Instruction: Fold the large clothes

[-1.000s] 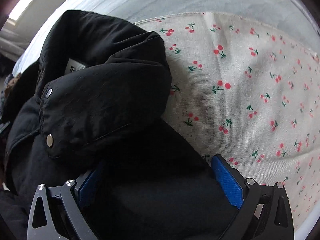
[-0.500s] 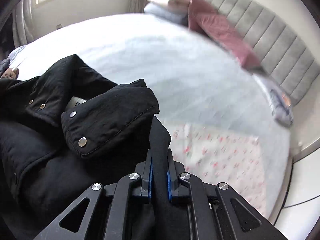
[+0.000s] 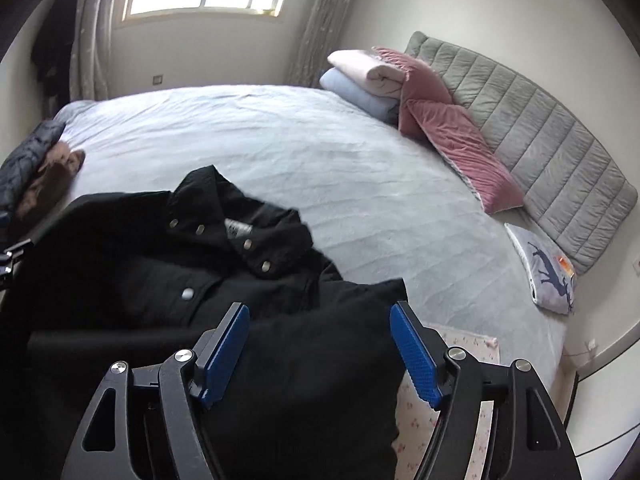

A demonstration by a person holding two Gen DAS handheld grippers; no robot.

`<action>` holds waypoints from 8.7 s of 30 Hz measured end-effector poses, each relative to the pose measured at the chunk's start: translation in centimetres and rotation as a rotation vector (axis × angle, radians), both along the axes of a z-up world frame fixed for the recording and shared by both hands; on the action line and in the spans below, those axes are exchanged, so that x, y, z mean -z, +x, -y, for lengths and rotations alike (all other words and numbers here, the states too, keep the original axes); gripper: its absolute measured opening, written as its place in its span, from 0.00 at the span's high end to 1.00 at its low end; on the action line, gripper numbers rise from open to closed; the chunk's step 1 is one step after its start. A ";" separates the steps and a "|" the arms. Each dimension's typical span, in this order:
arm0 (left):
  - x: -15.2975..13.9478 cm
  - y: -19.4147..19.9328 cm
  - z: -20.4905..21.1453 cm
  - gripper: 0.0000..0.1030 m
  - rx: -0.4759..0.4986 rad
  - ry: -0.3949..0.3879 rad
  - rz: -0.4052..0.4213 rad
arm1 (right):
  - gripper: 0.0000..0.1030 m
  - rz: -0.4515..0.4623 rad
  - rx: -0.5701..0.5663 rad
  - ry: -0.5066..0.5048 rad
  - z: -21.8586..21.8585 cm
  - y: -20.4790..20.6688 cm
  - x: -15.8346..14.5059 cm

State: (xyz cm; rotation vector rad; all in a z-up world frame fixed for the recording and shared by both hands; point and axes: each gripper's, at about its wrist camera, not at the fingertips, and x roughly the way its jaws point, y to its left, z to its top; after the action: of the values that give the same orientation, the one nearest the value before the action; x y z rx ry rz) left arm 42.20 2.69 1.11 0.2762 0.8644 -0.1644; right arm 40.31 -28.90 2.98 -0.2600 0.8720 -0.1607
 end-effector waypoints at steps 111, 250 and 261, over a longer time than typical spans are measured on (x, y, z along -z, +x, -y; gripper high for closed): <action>9.7 -40.6 8.4 0.29 0.777 -0.029 -0.251 | 0.53 -0.018 -0.153 0.609 -5.0 -42.1 10.8; 7.8 -22.4 -2.1 0.01 0.072 -0.305 -0.022 | 0.95 0.295 0.472 0.102 20.8 -17.8 -0.2; 8.2 -22.3 -1.6 0.01 0.079 -0.273 -0.031 | 0.83 0.173 1.060 0.004 37.3 -21.4 5.8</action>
State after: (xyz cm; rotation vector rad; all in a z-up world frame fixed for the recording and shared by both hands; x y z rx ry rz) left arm 19.88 4.27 -7.13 0.0523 0.8514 -0.3574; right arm 18.89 -66.23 -2.77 0.2443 0.7633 -1.1475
